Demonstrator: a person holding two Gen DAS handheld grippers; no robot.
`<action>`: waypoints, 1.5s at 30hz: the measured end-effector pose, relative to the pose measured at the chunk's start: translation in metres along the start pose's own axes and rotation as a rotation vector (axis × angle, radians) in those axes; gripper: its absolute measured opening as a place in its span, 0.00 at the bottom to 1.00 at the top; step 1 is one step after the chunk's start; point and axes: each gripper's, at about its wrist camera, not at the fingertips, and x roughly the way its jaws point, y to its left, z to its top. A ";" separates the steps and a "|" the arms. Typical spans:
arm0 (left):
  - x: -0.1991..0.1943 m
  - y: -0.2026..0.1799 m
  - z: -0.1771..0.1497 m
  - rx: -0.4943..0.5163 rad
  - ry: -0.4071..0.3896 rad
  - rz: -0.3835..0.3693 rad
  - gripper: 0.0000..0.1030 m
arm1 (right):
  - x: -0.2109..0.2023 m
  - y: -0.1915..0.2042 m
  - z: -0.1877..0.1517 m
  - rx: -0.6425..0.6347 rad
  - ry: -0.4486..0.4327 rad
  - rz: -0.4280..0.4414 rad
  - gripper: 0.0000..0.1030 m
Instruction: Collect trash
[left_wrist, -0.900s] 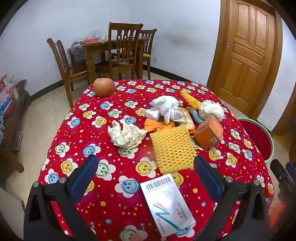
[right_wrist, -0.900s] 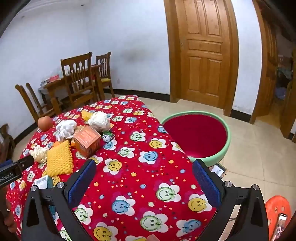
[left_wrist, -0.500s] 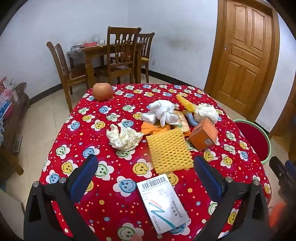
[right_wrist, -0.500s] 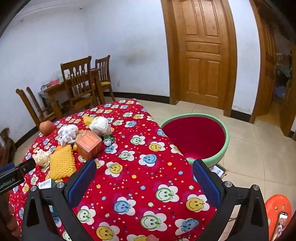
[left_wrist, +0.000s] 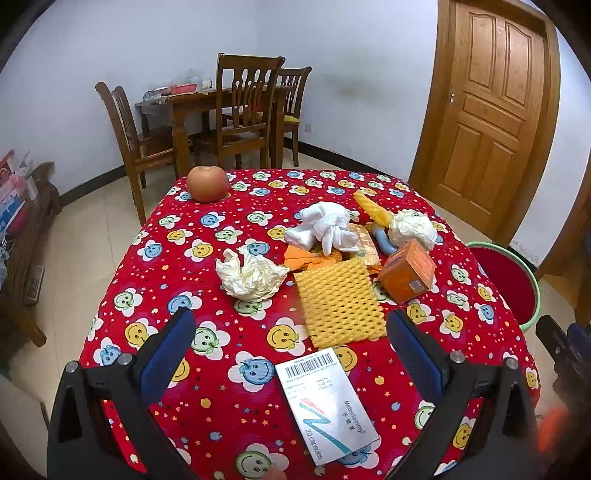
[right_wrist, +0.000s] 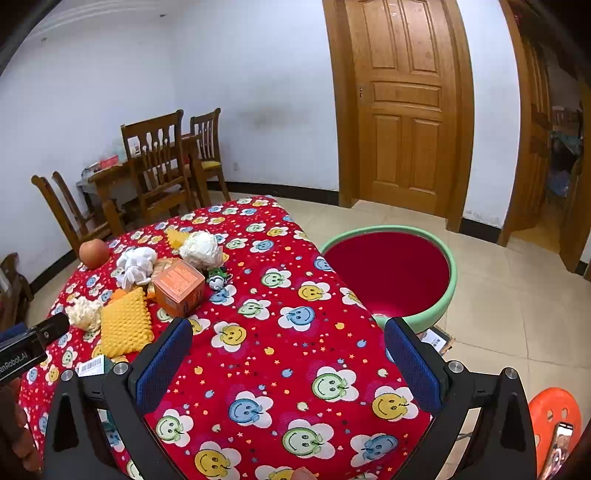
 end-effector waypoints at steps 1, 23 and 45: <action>0.000 0.000 0.000 -0.001 0.000 -0.001 0.99 | 0.000 0.000 0.000 0.002 0.002 0.003 1.00; 0.000 0.001 -0.001 -0.002 0.000 0.000 0.99 | -0.002 -0.002 0.000 0.009 -0.001 0.011 1.00; -0.001 0.001 -0.001 -0.002 0.000 -0.003 0.99 | -0.002 -0.003 -0.001 0.018 0.001 0.012 1.00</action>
